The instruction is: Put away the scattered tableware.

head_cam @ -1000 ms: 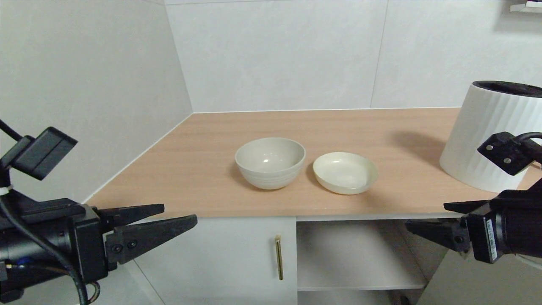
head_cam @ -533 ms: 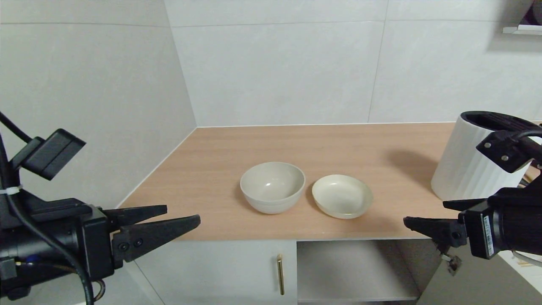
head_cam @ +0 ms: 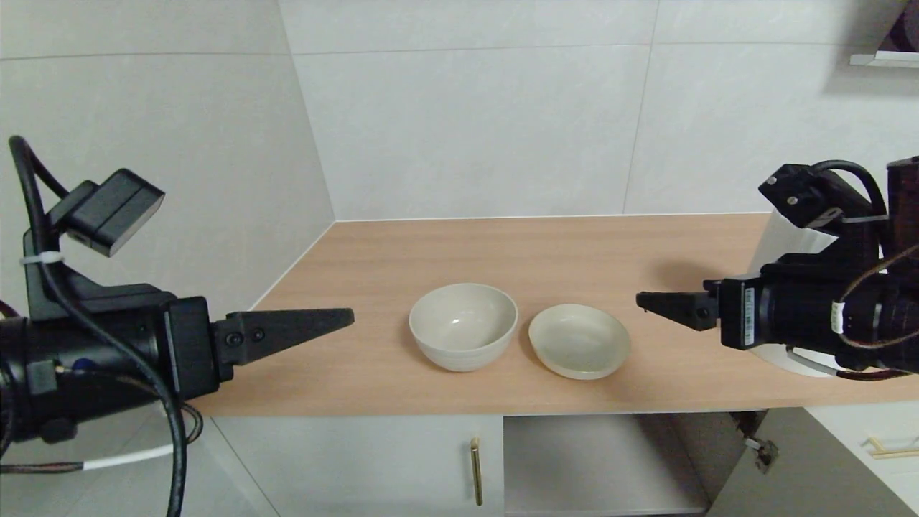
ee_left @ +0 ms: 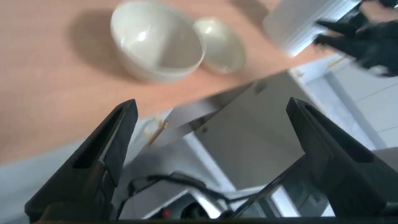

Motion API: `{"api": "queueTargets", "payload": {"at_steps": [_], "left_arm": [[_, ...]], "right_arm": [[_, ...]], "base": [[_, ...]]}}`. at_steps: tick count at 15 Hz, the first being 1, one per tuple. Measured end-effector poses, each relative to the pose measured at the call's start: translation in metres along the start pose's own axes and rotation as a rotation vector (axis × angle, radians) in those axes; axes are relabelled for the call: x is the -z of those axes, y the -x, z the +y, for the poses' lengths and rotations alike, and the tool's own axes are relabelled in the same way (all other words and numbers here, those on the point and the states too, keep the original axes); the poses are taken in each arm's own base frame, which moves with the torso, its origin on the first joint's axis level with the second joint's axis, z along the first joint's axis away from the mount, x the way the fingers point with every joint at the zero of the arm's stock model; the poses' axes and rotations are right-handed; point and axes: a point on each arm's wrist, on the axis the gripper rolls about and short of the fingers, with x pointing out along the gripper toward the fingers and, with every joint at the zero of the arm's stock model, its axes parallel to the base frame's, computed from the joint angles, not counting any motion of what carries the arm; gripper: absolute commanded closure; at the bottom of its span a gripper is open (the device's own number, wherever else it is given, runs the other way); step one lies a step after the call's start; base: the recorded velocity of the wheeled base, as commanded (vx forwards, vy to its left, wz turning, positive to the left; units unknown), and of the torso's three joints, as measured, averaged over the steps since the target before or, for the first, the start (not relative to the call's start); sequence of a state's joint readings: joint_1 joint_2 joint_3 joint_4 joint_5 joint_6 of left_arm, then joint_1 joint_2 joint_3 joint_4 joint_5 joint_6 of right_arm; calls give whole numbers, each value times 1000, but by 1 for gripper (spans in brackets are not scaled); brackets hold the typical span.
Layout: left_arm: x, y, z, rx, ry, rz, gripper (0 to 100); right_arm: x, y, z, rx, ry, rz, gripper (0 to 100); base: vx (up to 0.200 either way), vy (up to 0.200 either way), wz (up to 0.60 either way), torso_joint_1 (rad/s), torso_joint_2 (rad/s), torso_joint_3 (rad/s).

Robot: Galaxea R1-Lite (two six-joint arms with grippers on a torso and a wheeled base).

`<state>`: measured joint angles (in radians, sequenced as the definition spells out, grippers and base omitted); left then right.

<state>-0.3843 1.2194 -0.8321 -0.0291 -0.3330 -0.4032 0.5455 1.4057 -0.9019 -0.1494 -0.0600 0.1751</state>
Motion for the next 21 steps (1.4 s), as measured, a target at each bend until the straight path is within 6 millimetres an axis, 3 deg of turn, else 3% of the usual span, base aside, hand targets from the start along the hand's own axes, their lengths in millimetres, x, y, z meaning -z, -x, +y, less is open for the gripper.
{"api": "queueTargets", "payload": {"at_steps": [4, 9, 17, 21], "left_arm": [[-8, -9, 0, -49, 40, 77, 0], [-22, -41, 0, -131, 262, 63, 0], [-8, -133, 15, -445, 353, 77, 0], [3, -161, 24, -505, 381, 113, 0]], "right_arm": [[-3, -10, 0, 32, -88, 86, 0], [0, -22, -2, 97, -99, 108, 0], [8, -40, -2, 127, -107, 147, 0], [10, -42, -2, 128, -107, 155, 0]], "base": [[0, 0, 0, 0, 0, 0], [0, 0, 0, 0, 0, 0], [0, 0, 0, 0, 0, 0], [0, 0, 0, 0, 0, 0]]}}
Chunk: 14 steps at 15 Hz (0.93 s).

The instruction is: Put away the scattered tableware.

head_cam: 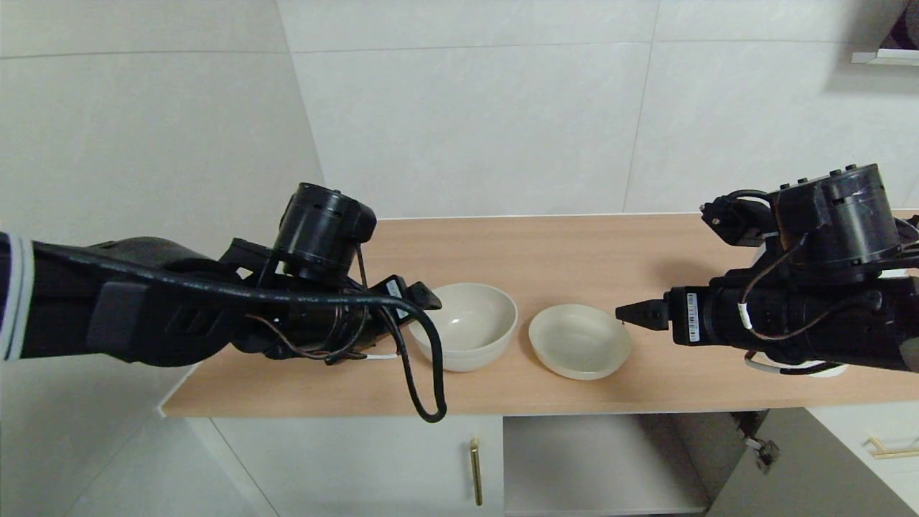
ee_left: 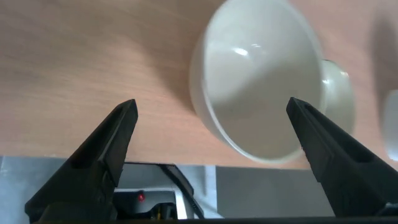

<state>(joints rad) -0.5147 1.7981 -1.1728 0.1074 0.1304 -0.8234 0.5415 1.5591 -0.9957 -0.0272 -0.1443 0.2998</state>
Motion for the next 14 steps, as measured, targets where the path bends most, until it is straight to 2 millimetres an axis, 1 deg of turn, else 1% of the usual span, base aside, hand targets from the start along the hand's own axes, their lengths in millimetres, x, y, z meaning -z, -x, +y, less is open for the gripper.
{"api": "queueTargets", "payload": {"at_steps": [5, 8, 9, 14], "left_arm": [[3, -21, 1, -44, 13, 35, 0], [4, -25, 2, -53, 13, 39, 0], [4, -26, 2, -53, 13, 39, 100], [4, -27, 2, -54, 12, 40, 100]], "right_arm": [[2, -3, 0, 1, 3, 13, 0], [3, -4, 0, 2, 4, 16, 0], [3, -5, 0, 2, 4, 17, 0], [3, -5, 0, 2, 5, 18, 0]], "base": [[0, 0, 0, 0, 0, 0], [0, 0, 0, 0, 0, 0], [0, 0, 0, 0, 0, 0], [0, 0, 0, 0, 0, 0]]}}
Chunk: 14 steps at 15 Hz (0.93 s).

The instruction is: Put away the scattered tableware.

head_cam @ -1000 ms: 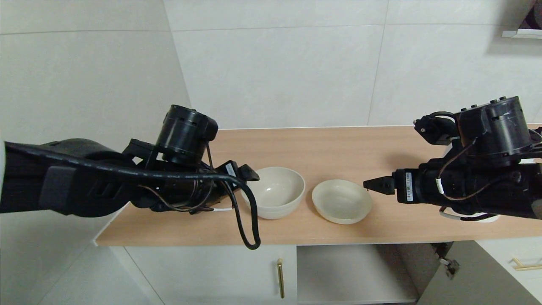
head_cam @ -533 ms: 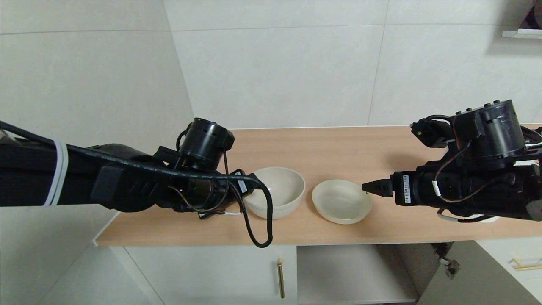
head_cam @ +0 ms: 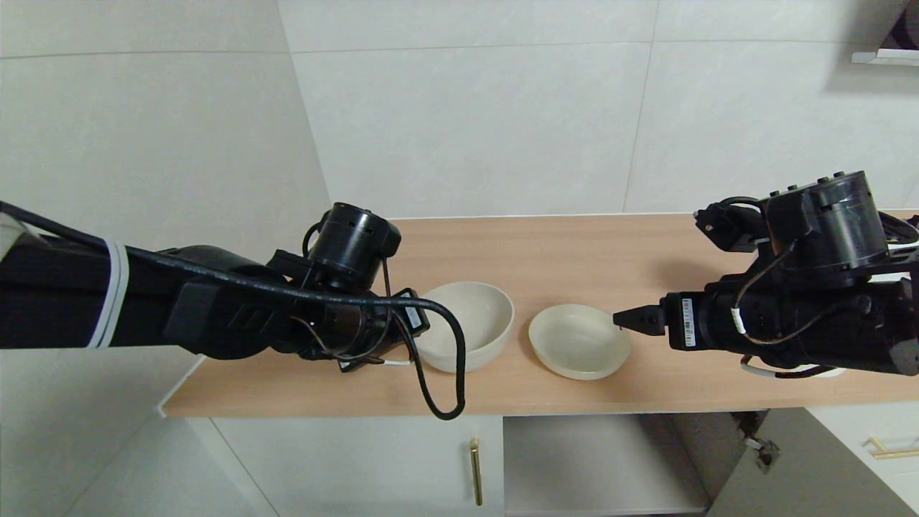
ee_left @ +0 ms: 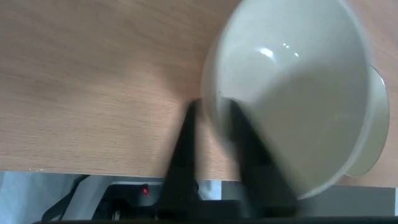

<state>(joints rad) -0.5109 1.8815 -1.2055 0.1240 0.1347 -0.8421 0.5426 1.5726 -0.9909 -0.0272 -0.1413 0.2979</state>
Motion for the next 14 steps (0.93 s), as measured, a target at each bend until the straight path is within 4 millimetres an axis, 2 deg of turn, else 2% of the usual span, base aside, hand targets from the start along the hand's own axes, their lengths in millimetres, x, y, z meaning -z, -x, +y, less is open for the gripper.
{"api": "queueTargets", "payload": {"at_steps": [9, 14], "left_arm": [[-1, 6, 1, 1, 1, -2, 100], [-5, 26, 0, 28, 2, -22, 100]], "right_arm": [[1, -5, 0, 19, 2, 6, 0], [8, -42, 1, 134, -23, 29, 0]], "base": [[0, 0, 0, 0, 0, 0], [0, 0, 0, 0, 0, 0]]}}
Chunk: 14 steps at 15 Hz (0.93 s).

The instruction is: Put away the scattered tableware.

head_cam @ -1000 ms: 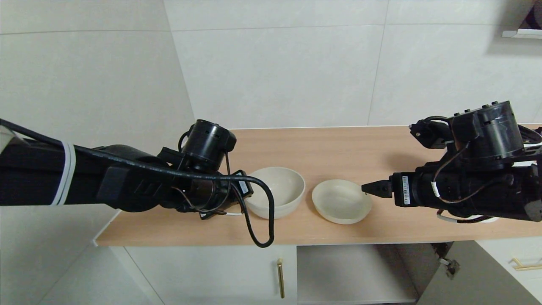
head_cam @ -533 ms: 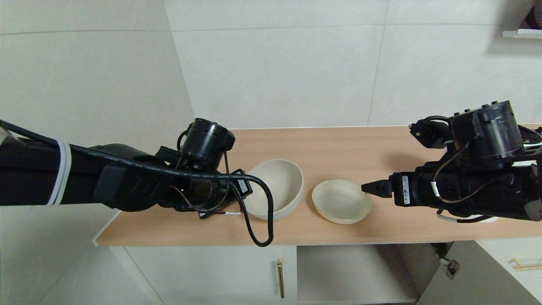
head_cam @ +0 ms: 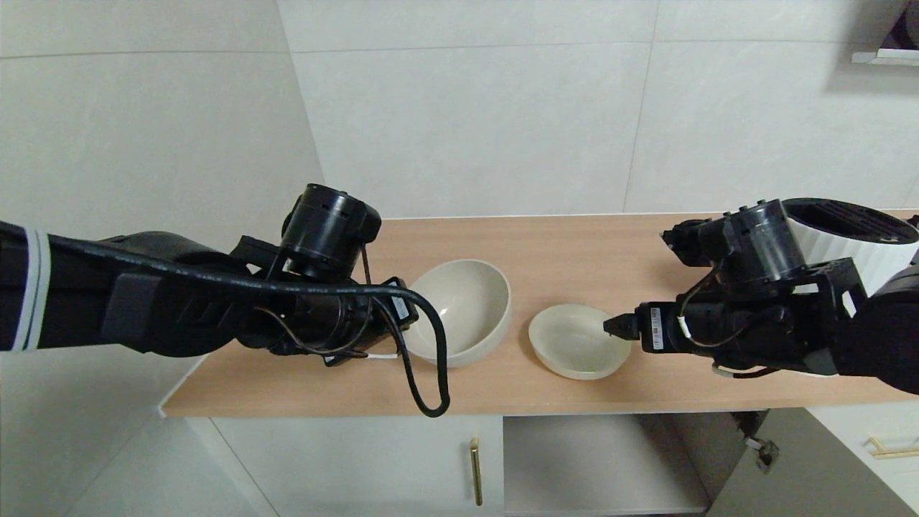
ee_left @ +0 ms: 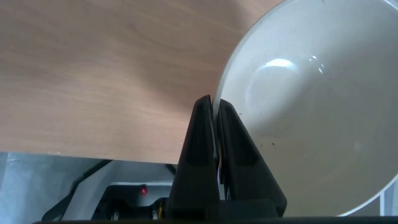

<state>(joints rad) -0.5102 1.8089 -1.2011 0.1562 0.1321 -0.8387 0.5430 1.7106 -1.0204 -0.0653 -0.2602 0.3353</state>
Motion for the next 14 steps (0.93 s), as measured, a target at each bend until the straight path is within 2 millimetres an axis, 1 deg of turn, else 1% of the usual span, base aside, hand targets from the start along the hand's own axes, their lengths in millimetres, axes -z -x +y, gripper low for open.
{"api": "queueTargets", "payload": {"at_steps": [4, 6, 9, 13, 14], "left_arm": [[0, 8, 0, 4, -3, -1, 100], [-1, 11, -1, 9, -3, -4, 100], [-1, 12, -1, 11, -4, -4, 100], [0, 13, -2, 15, -6, -4, 100], [0, 13, -2, 15, -7, -3, 100]], "right_arm": [[8, -35, 5, 85, -35, -1, 0], [11, -46, 7, 98, -36, 5, 0], [16, -56, 8, 107, -41, 26, 0], [18, -60, 8, 112, -39, 37, 0], [19, -60, 8, 112, -39, 38, 100]], "base": [[0, 0, 0, 0, 0, 0], [0, 0, 0, 0, 0, 0], [0, 0, 0, 0, 0, 0], [0, 0, 0, 0, 0, 0], [0, 0, 0, 0, 0, 0]]}}
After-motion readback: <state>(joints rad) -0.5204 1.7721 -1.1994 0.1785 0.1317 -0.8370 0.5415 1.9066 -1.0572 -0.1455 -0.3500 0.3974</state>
